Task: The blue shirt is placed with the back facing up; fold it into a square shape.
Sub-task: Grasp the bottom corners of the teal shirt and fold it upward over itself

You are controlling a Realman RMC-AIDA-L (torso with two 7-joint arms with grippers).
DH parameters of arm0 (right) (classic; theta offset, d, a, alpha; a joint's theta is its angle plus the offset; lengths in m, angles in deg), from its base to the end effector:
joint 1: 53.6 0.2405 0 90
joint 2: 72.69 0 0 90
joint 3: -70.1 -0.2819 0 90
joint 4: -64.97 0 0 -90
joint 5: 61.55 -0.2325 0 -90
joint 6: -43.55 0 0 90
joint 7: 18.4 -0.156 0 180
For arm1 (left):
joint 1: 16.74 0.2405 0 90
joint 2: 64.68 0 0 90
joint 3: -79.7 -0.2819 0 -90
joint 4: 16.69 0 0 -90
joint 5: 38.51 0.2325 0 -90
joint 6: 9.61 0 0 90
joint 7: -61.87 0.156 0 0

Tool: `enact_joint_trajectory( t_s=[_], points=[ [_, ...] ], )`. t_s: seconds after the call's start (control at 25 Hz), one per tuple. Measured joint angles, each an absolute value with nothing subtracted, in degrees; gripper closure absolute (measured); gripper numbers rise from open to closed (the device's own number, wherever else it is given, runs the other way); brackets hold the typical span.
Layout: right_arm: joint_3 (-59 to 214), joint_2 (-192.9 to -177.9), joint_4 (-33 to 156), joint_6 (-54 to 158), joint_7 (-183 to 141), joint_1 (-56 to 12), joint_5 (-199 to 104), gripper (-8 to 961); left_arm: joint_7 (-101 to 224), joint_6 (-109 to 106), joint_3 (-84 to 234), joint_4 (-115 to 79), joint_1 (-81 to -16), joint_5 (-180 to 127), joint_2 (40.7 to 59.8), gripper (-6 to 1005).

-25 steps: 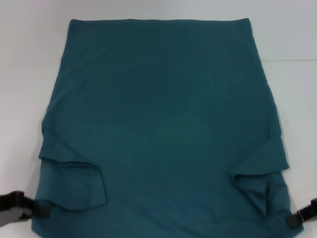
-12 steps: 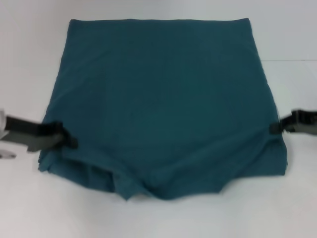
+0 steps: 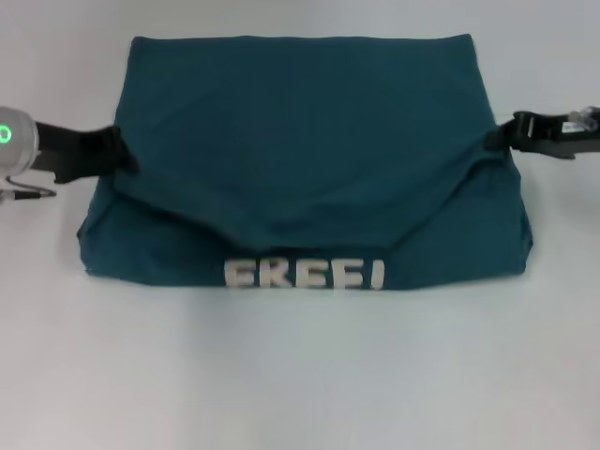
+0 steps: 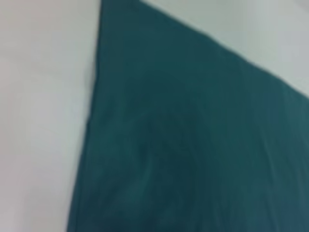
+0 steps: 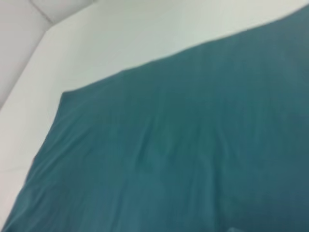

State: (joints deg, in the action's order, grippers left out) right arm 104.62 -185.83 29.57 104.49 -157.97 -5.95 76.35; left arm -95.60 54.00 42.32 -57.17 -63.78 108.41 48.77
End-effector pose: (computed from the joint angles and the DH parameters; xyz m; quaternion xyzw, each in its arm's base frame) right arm 0.2779 0.4976 0.0331 -0.7531 0.5752 0.1573 0.2780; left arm -0.2859 0.4912 0.0421 -0.6914 -0.6521 -0.1160 0.2885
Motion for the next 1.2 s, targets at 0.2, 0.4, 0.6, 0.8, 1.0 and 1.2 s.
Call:
enact_joint_trajectory(
  t_s=[0.2,0.4,0.6,0.8,1.0,1.2],
  points=[
    [108.19,-187.02,32.76,94.43,-157.69,-4.28,76.33,889,-94.63,43.37,41.98,-53.83,-65.48,108.45,50.36,860],
    [113.04,-189.02,34.61,83.65,-158.06,-2.76,76.44,885,-93.83,33.44,39.25,-52.79,-65.85,108.55,52.58,855],
    [113.73,-189.23,34.74,81.02,-158.12,-1.26,76.44,882,-94.04,30.31,38.57,-50.13,-68.21,108.57,51.85,850],
    [113.77,-188.97,34.76,78.9,-158.14,-0.69,76.39,879,-94.05,26.81,38.46,-48.83,-69.26,108.6,51.89,846],
    [113.78,-187.93,35.52,77.36,-158.15,0.11,76.37,876,-94.05,23.16,38.41,-47.75,-69.52,108.62,52.28,841],
    [113.78,-187.04,37.22,76.27,-157.84,1.77,76.7,873,-93.98,21.18,38.39,-46.16,-70.41,108.63,52.27,836]
  ],
)
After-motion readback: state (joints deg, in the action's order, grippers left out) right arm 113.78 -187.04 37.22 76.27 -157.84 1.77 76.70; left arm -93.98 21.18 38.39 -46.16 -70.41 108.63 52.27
